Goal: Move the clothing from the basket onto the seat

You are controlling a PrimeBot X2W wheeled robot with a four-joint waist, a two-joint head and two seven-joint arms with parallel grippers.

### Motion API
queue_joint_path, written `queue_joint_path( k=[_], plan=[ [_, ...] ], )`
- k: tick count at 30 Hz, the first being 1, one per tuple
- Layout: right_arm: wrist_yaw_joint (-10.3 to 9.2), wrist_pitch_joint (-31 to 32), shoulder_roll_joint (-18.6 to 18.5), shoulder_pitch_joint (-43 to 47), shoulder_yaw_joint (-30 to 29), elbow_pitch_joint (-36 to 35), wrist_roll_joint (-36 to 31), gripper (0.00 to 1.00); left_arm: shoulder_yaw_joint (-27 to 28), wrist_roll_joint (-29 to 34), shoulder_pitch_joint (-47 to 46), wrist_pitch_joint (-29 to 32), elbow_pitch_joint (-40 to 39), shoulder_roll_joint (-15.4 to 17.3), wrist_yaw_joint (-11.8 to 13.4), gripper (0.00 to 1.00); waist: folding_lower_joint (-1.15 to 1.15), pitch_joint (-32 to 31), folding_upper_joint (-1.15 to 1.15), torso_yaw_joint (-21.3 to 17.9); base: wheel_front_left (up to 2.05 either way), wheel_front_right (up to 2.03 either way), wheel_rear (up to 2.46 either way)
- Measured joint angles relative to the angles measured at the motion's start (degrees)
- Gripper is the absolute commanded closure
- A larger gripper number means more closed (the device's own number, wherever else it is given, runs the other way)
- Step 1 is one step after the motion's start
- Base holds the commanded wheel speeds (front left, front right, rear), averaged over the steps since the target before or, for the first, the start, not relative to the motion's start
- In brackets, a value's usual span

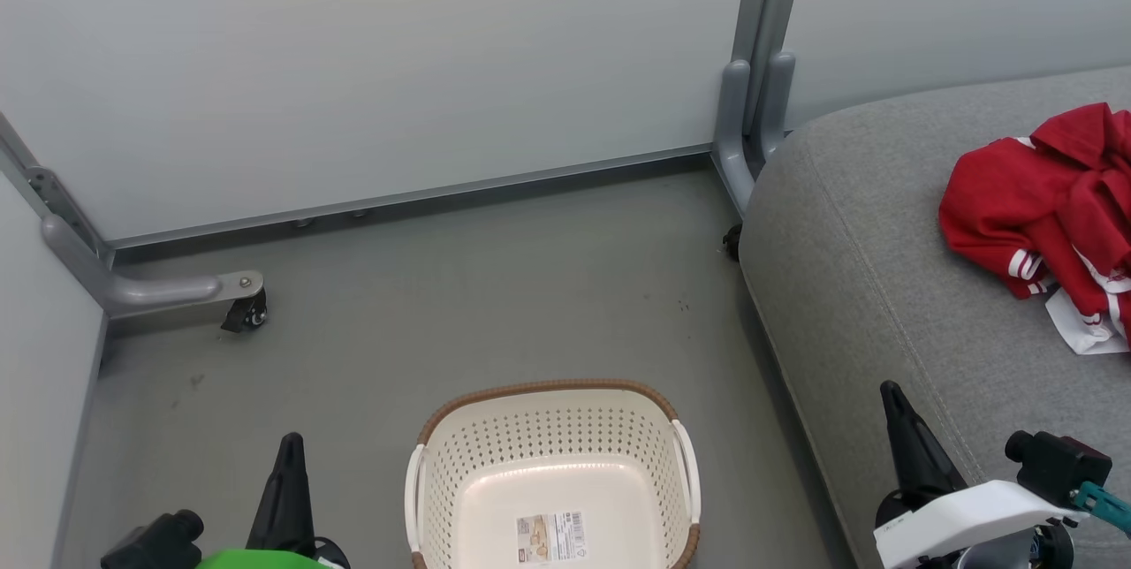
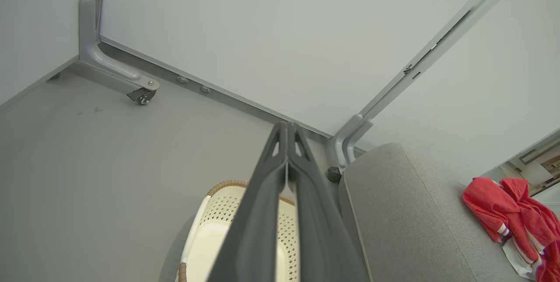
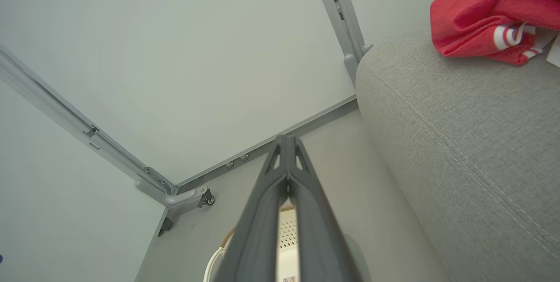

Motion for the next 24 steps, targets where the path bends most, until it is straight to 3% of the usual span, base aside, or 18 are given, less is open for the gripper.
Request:
queue_joint_path(
  k=[24],
  plan=[
    [0.00, 4.31, -0.11, -2.68, -2.15, 1.65, 19.38, 1.00, 2.24, -18.52, -3.90, 4.31, 1.35, 0.54, -0.89, 1.00, 0.00, 0.69, 0.00, 0.06, 0.00, 0.00, 0.00]
  ],
)
